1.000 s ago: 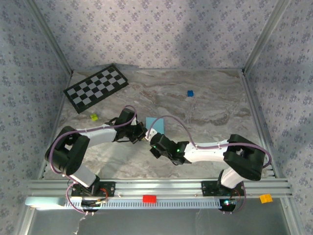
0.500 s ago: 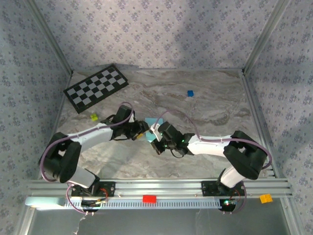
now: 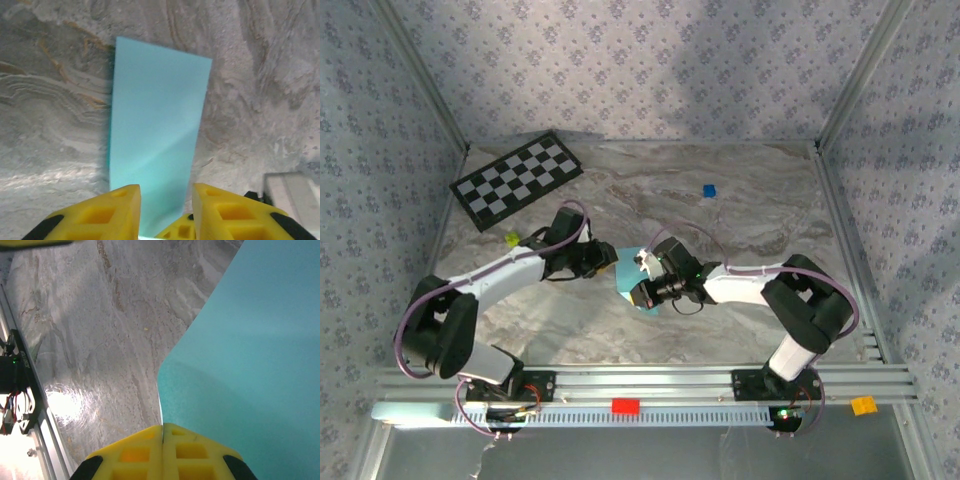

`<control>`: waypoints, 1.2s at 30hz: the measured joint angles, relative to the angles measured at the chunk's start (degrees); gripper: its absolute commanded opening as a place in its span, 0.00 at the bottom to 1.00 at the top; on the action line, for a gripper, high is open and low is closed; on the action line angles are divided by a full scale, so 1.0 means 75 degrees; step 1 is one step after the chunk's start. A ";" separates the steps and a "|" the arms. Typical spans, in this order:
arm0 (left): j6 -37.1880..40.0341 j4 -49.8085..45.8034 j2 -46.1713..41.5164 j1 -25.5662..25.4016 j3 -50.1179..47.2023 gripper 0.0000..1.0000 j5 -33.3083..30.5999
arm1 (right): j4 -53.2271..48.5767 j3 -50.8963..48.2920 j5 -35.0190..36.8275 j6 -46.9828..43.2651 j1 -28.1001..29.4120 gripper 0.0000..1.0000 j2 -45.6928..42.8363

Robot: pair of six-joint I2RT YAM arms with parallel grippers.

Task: Fold a paper plane with a square sheet of paper (pick it up from the middle)
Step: Third fold the triangle at the center of the table.

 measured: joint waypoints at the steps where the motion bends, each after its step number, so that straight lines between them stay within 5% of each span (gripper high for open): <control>1: 0.0026 0.0035 0.0090 0.0000 0.0082 0.27 0.0032 | -0.0017 0.0020 -0.0026 0.0023 0.0000 0.00 0.0000; 36: 0.0487 0.0702 0.2754 0.0038 0.1370 0.14 0.1212 | 0.0376 0.0117 -0.0358 0.1003 -0.0463 0.00 0.0128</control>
